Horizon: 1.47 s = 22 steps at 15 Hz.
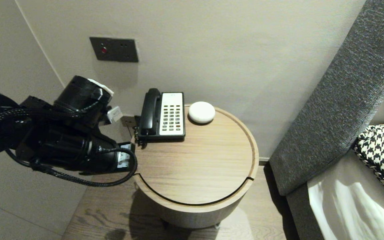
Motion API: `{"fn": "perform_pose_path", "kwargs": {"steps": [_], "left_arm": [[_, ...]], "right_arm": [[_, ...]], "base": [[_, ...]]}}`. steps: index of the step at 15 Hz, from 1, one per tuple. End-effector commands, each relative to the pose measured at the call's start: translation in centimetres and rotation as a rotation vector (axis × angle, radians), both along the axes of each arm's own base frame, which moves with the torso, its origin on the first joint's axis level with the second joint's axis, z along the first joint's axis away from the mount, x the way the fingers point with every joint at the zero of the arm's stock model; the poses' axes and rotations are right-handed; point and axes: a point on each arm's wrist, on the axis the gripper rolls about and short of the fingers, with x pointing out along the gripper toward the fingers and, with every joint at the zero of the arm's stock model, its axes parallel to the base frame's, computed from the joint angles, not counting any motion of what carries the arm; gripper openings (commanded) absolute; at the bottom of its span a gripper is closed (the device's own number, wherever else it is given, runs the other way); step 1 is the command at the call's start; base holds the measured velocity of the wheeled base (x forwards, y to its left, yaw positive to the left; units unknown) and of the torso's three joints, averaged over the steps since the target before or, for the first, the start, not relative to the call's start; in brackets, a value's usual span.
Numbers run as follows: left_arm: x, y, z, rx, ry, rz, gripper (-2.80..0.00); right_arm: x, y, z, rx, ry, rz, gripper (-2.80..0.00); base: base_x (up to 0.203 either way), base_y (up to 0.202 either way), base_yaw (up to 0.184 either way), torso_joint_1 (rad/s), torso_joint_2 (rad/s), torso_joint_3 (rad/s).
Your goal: Open the nightstand drawer
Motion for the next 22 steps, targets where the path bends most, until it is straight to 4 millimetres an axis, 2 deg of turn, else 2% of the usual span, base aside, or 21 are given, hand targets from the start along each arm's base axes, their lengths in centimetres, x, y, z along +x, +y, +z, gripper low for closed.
{"fn": "perform_pose_path", "kwargs": {"steps": [1, 5, 7, 13, 22], "left_arm": [[0.6, -2.2, -1.6, 0.031, 0.034, -0.044, -2.8], [0.8, -4.9, -3.5, 0.064, 0.046, -0.074, -2.8], [0.9, -5.7, -4.1, 0.052, 0.064, -0.056, -2.8], [0.9, -5.8, -4.9, 0.059, 0.094, -0.04, -2.8], [-0.8, -6.7, -6.2, 0.075, 0.135, -0.072, -2.8]], "right_arm": [[0.3, 0.0, -1.1, -0.001, 0.039, 0.0, -2.8], [0.3, 0.0, -1.1, -0.001, 0.039, 0.0, -2.8], [0.3, 0.0, -1.1, -0.001, 0.039, 0.0, -2.8], [0.3, 0.0, -1.1, -0.001, 0.039, 0.0, -2.8], [0.3, 0.0, -1.1, -0.001, 0.039, 0.0, -2.8]], "base": [[0.0, 0.0, 0.0, 0.0, 0.0, 0.0], [0.0, 0.0, 0.0, 0.0, 0.0, 0.0], [0.0, 0.0, 0.0, 0.0, 0.0, 0.0], [0.0, 0.0, 0.0, 0.0, 0.0, 0.0], [0.0, 0.0, 0.0, 0.0, 0.0, 0.0]]}}
